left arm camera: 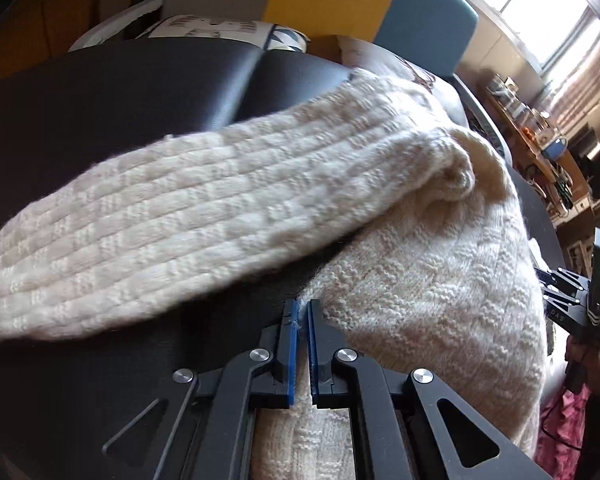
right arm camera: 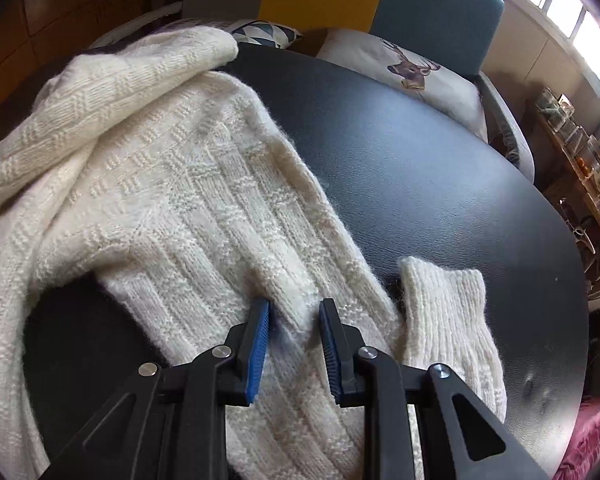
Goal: Fold clothes
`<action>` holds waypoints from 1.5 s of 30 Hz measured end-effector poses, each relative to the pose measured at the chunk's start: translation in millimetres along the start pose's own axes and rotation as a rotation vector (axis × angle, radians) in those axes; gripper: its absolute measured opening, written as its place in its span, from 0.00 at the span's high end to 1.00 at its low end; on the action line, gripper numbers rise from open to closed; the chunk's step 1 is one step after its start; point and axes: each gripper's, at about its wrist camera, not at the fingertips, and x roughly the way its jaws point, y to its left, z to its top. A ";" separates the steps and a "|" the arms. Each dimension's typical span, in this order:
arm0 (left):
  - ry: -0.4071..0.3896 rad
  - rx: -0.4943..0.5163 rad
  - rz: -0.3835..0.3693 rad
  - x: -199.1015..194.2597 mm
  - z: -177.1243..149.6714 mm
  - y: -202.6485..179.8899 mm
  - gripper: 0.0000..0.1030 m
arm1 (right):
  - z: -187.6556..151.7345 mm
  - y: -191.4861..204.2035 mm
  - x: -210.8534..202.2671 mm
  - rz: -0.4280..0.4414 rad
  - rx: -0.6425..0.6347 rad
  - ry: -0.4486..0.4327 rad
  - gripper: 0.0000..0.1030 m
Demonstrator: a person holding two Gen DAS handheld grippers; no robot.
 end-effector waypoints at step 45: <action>-0.165 0.248 -0.121 60.0 160.5 -76.9 0.90 | 99.2 50.8 59.8 -0.005 -0.040 -0.070 0.90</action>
